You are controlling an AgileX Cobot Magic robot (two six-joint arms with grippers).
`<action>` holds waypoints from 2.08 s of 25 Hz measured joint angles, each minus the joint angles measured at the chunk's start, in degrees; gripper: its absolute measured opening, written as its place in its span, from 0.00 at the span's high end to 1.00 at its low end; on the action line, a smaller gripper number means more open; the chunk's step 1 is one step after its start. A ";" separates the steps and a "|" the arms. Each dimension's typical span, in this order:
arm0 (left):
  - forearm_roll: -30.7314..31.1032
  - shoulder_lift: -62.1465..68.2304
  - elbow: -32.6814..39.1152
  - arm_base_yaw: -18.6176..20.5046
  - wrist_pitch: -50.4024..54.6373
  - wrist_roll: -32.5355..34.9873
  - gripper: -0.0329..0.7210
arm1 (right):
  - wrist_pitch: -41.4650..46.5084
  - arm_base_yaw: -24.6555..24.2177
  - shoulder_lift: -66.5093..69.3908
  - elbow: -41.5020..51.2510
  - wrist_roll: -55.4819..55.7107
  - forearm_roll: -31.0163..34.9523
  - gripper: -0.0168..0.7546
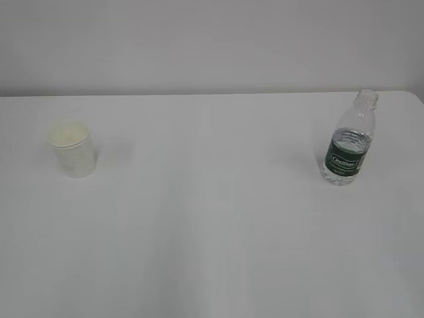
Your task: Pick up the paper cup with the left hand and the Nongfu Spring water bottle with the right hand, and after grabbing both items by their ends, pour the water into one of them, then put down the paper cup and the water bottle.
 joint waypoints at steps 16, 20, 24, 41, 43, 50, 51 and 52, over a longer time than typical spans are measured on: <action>-0.09 0.00 0.00 0.00 0.00 0.00 0.18 | 0.00 0.00 0.00 0.00 0.00 0.00 0.38; -0.09 0.00 0.00 0.00 0.00 0.00 0.18 | 0.00 0.00 0.00 0.00 0.00 0.00 0.38; -0.09 0.00 0.00 0.00 0.00 0.00 0.18 | 0.00 0.00 0.00 0.00 0.00 0.00 0.38; -0.09 0.00 0.00 0.00 0.00 0.00 0.22 | 0.00 0.00 0.00 0.09 0.00 0.00 0.38; -0.09 0.00 0.00 0.00 0.00 0.00 0.25 | 0.00 0.00 0.00 0.09 0.00 0.00 0.38; 0.01 3.82 -0.20 -0.56 -0.82 1.54 0.29 | -0.55 0.00 0.00 -0.43 0.00 0.27 0.38; 0.01 5.07 -0.50 -0.56 -1.64 1.54 0.29 | -1.04 0.00 0.00 -0.89 0.00 0.37 0.38; 0.17 6.36 -0.76 -0.56 -3.26 1.54 0.29 | -1.99 0.00 0.00 -1.23 0.00 0.37 0.38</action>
